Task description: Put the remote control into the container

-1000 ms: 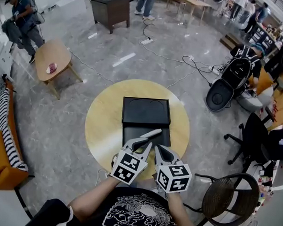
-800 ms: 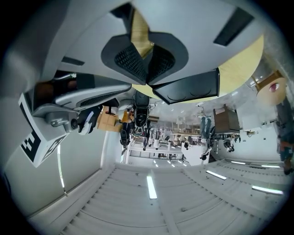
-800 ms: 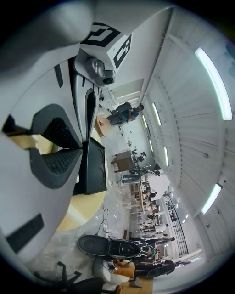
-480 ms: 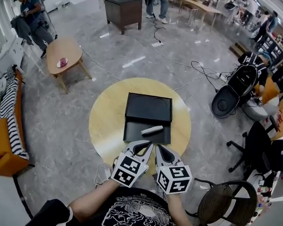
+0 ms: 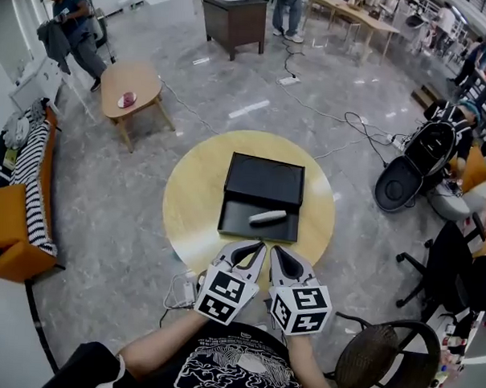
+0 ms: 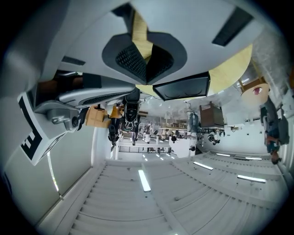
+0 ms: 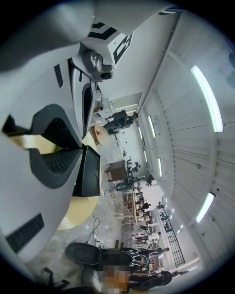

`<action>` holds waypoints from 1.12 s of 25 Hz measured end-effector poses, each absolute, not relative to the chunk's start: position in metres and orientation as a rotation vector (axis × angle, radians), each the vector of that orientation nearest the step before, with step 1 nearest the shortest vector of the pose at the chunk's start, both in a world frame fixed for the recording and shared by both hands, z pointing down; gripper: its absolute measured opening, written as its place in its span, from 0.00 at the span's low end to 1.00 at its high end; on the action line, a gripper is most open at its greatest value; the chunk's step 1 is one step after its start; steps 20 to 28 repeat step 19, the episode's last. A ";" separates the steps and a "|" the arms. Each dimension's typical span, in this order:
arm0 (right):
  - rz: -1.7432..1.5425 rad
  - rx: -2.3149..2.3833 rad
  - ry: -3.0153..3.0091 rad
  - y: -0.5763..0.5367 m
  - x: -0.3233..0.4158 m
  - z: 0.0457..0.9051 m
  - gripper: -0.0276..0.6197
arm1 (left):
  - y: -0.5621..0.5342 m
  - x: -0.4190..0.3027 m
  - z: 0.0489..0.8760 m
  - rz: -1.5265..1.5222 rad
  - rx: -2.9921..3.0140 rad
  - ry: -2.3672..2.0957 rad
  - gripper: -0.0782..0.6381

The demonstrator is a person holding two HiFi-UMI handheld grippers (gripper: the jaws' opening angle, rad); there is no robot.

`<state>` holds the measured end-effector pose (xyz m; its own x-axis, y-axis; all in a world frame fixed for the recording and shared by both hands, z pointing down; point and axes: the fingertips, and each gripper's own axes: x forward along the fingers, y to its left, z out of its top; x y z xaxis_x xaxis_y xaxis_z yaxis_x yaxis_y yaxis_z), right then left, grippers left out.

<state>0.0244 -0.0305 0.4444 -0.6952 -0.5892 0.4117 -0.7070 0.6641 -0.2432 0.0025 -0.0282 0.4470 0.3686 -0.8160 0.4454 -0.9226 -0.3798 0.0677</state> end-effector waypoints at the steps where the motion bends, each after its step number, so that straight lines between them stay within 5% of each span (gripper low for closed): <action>1: 0.558 1.027 -2.589 -0.028 0.025 0.443 0.08 | -0.026 0.004 0.445 0.492 2.325 -1.541 0.13; 28: 0.531 0.981 -2.621 -0.014 0.046 0.436 0.08 | -0.014 0.026 0.434 0.515 2.328 -1.629 0.13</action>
